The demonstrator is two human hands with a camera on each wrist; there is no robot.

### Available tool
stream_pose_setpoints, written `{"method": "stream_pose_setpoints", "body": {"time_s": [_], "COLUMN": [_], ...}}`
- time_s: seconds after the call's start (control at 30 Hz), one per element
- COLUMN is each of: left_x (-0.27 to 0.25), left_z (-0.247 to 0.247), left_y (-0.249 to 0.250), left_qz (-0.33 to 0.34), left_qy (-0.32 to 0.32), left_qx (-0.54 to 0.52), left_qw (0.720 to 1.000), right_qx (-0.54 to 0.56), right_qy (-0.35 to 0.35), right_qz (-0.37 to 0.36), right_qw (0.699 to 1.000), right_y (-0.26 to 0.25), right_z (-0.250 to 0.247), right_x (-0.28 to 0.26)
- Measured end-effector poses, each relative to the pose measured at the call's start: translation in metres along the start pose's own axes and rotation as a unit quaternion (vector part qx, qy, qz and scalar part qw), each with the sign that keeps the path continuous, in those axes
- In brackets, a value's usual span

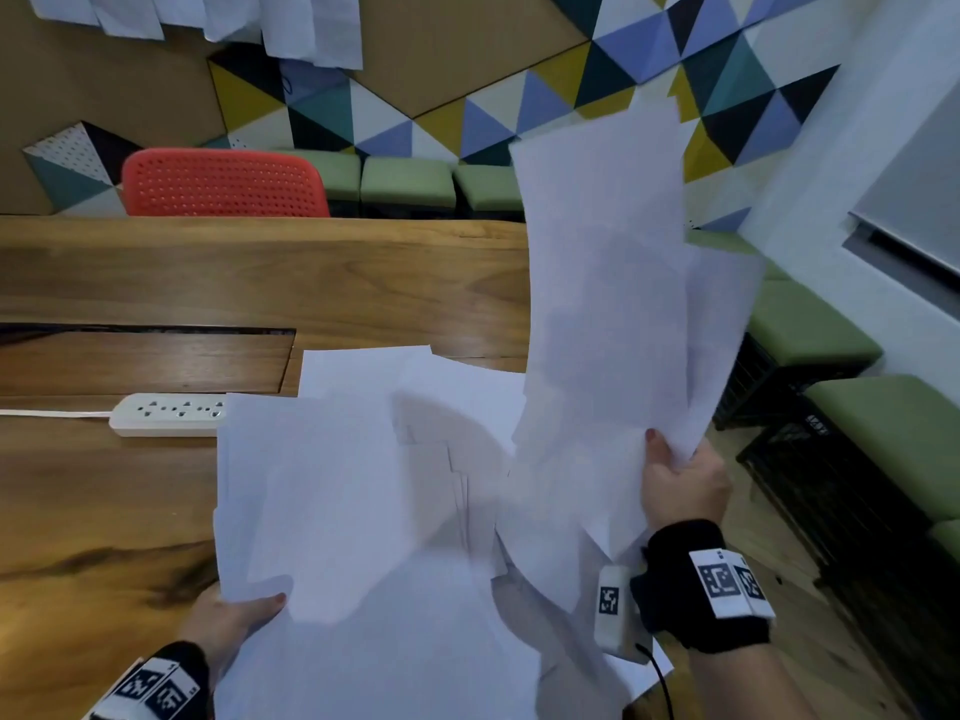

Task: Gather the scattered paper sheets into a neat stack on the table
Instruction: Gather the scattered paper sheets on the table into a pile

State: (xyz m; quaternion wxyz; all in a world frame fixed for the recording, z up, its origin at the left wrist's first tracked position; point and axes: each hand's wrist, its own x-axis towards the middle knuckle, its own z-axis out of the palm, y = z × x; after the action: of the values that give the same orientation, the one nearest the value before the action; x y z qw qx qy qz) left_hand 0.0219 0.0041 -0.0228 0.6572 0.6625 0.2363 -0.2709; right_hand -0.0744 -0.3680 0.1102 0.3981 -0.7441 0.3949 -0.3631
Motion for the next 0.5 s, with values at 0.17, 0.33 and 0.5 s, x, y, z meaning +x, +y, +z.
{"method": "stream_pose_setpoints", "body": {"time_s": [0.17, 0.33, 0.5], "left_x": [-0.001, -0.001, -0.002], "left_z": [-0.001, -0.002, -0.002], "left_y": [0.001, 0.0, 0.004], "left_qz": [0.004, -0.001, -0.004], "left_qy": [0.0, 0.016, 0.047], "left_qx": [0.002, 0.025, 0.071], "left_qw": [1.0, 1.0, 0.996], "right_qx": [0.088, 0.195, 0.237], "right_qy": [0.039, 0.037, 0.012], "right_qz": [-0.066, -0.034, -0.039], "right_qw": [0.993, 0.979, 0.971], "right_y": [-0.028, -0.038, -0.054], "right_z": [0.003, 0.013, 0.025], "right_x": [-0.017, -0.023, -0.024]}}
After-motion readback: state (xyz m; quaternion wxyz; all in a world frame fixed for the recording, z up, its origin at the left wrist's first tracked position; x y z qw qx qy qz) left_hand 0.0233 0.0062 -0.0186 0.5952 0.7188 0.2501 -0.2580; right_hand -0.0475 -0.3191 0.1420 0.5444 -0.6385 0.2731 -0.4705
